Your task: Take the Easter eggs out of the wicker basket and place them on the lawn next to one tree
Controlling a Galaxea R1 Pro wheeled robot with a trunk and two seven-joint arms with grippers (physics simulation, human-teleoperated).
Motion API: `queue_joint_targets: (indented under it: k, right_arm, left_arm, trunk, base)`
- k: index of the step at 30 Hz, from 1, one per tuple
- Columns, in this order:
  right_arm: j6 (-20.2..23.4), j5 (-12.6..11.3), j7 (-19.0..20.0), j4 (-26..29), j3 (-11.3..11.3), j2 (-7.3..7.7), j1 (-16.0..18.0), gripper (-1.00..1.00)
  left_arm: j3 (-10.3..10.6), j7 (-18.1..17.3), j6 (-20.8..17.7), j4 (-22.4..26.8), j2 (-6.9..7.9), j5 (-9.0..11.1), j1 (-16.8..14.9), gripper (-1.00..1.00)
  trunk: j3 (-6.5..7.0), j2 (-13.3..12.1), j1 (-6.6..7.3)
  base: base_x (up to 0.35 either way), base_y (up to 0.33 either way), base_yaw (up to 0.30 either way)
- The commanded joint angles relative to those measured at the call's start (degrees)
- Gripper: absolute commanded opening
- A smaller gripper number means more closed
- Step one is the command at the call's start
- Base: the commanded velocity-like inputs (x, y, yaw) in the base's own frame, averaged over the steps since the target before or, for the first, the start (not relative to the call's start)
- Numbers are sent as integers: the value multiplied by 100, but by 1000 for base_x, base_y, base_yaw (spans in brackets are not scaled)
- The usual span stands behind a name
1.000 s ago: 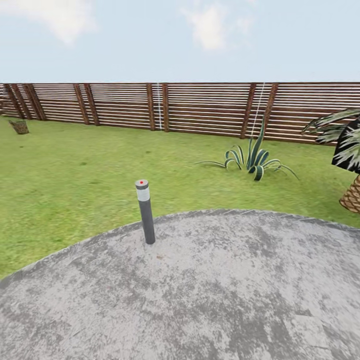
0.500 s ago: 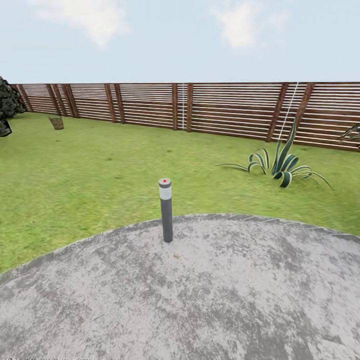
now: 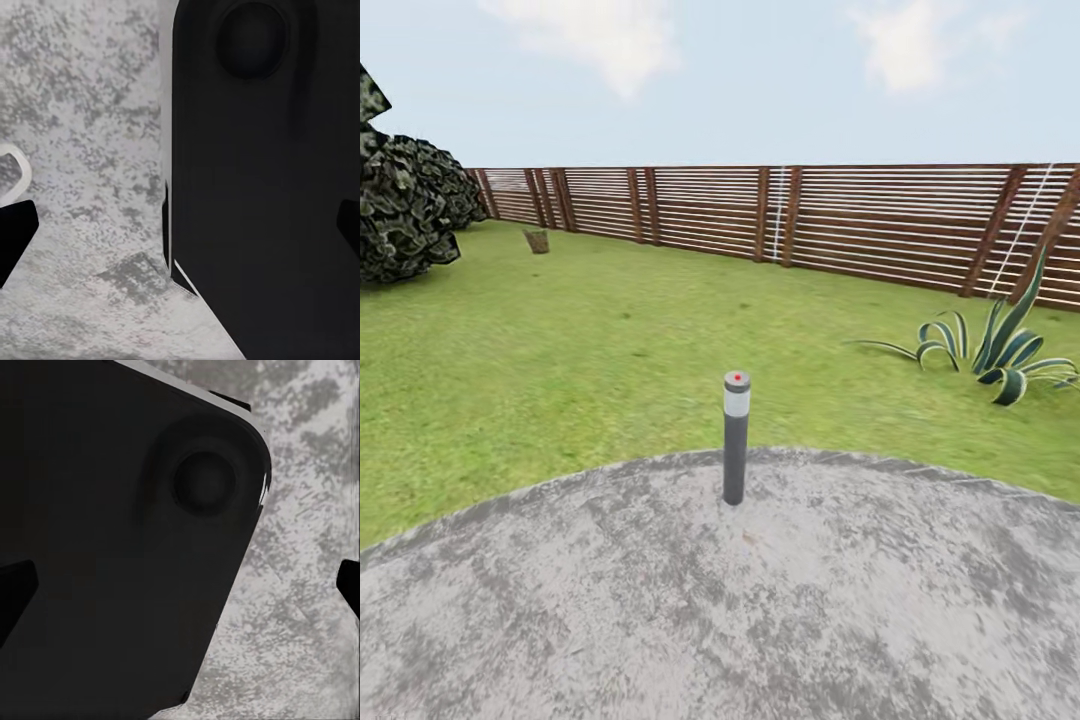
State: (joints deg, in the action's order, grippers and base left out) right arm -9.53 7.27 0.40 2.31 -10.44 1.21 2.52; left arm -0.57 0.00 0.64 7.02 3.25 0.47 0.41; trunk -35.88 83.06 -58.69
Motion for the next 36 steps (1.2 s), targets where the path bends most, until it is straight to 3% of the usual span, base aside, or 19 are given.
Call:
queue_joint_targets:
  k: [1,9,28,36]
  right_arm:
    - [-15,55,4,-3,7,2,3,100]
    - [-21,55,4,-3,7,2,3,100]
    - [-18,55,4,-3,7,2,3,100]
    - [-20,55,4,-3,7,2,3,100]
  left_arm:
    - [-5,0,7,10,0,5,3,100]
    - [-5,0,7,17,0,9,5,100]
    - [-7,0,7,14,0,8,3,100]
    - [-5,0,7,10,0,5,3,100]
  trunk:
    - [-4,2,-3]
    - [-4,2,-3]
    - [-4,2,-3]
    - [-4,2,-3]
  base:
    - [328,0,293]
    - [265,0,293]
    - [105,0,293]
    - [286,0,292]
